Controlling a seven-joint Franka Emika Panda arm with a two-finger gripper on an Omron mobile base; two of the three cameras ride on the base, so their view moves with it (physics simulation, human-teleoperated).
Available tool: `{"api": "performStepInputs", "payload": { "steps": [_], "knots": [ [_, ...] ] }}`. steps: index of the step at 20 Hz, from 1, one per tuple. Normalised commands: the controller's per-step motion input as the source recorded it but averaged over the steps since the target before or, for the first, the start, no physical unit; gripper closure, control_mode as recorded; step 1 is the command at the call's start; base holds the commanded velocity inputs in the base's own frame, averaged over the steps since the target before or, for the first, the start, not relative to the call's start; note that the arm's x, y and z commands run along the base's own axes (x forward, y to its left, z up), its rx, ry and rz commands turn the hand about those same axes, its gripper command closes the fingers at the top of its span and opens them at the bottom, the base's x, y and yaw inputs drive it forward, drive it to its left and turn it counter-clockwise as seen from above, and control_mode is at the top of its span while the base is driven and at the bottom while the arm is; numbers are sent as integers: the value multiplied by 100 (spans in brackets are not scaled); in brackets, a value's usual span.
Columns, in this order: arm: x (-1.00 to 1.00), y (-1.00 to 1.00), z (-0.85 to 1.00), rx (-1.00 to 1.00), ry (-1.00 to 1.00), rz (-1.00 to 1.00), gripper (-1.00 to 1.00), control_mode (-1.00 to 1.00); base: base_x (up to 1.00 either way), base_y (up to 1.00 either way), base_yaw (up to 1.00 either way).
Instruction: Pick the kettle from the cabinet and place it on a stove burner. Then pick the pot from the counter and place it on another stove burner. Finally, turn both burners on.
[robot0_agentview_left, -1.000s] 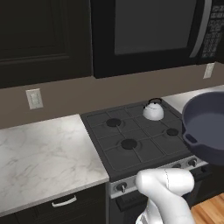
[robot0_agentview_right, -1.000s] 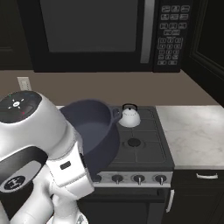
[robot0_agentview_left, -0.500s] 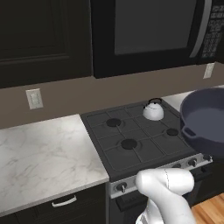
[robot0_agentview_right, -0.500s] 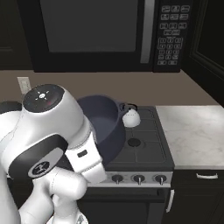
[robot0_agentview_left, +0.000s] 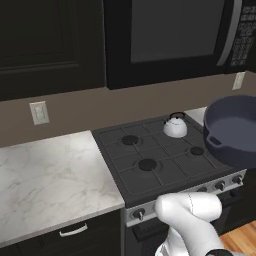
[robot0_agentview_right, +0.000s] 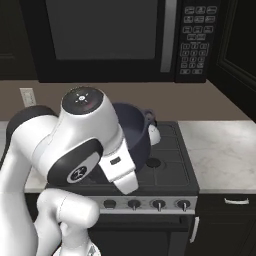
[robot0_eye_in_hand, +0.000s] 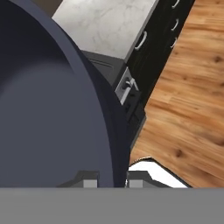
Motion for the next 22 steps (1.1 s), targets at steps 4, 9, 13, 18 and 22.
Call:
{"api": "performStepInputs", "payload": {
  "steps": [4,9,13,18,22],
  "knots": [
    [40,-1,-2,0,1,0,100,-100,0,0,0],
    [38,0,-11,0,3,0,100,-100,0,0,0],
    [43,0,-19,0,5,0,100,-100,0,0,0],
    [45,-5,-18,0,1,0,100,-100,0,0,0],
    [38,-10,-14,0,0,0,100,-100,0,0,0]
  ]
}}
